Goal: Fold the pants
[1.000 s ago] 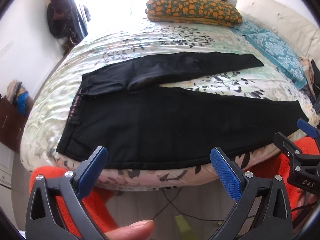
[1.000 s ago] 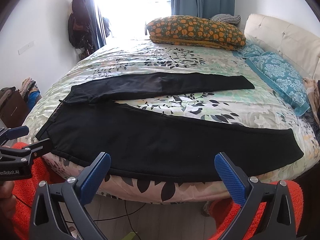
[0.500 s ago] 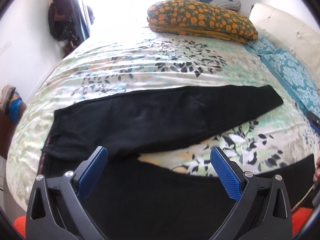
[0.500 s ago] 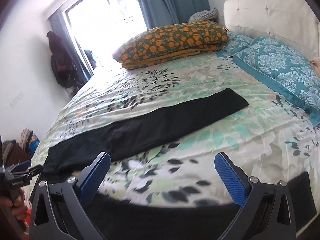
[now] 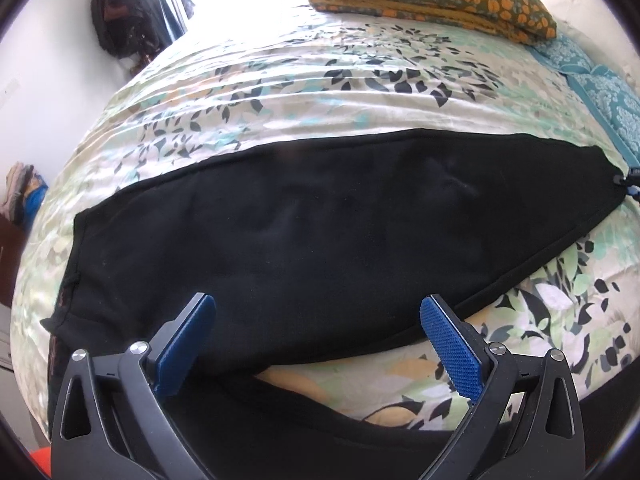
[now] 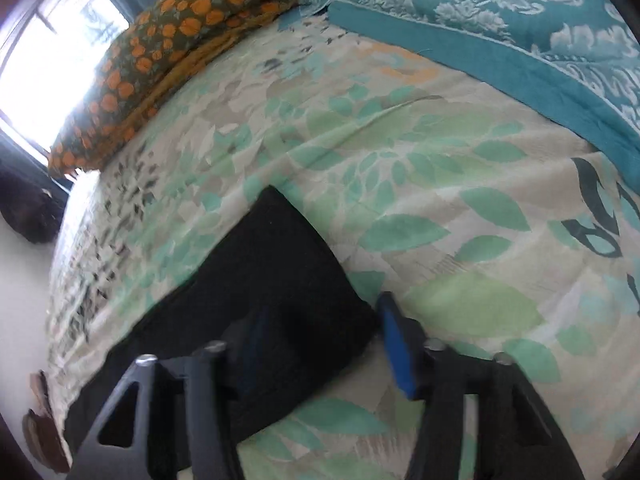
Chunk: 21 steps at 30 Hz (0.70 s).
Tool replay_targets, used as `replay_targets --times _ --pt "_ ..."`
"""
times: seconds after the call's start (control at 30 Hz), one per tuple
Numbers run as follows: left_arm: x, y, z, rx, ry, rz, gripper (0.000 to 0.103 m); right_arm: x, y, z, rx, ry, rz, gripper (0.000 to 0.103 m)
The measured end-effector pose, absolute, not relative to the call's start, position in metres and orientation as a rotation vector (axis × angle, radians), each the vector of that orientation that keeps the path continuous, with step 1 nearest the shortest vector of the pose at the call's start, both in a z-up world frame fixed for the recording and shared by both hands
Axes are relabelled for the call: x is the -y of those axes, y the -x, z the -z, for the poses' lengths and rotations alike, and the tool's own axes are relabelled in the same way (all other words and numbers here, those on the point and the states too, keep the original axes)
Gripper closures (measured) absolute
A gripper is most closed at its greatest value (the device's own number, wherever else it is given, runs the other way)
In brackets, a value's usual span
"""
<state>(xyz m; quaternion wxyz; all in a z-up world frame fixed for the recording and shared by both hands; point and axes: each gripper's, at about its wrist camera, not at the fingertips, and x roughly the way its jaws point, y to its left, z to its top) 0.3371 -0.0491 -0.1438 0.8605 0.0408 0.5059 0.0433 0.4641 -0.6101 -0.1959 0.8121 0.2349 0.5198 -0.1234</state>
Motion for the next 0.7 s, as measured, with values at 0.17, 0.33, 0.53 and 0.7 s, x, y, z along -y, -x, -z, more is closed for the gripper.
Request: replay_targets --times 0.17,0.33,0.53,0.7 --pt "0.052 -0.341 0.153 -1.080 -0.088 -0.047 0.001 0.597 -0.441 0.176 -1.087 -0.374 0.252 0.088" --pt "0.059 -0.351 0.159 -1.113 -0.086 -0.008 0.001 0.595 -0.420 0.186 -1.107 -0.339 0.313 0.077" --pt "0.033 -0.394 0.172 -1.111 -0.090 -0.116 0.001 0.568 -0.398 0.142 -0.987 -0.238 0.415 0.034" --pt "-0.001 -0.395 0.195 -1.147 -0.022 -0.158 0.000 0.484 -0.361 0.109 -0.952 -0.290 0.204 0.021"
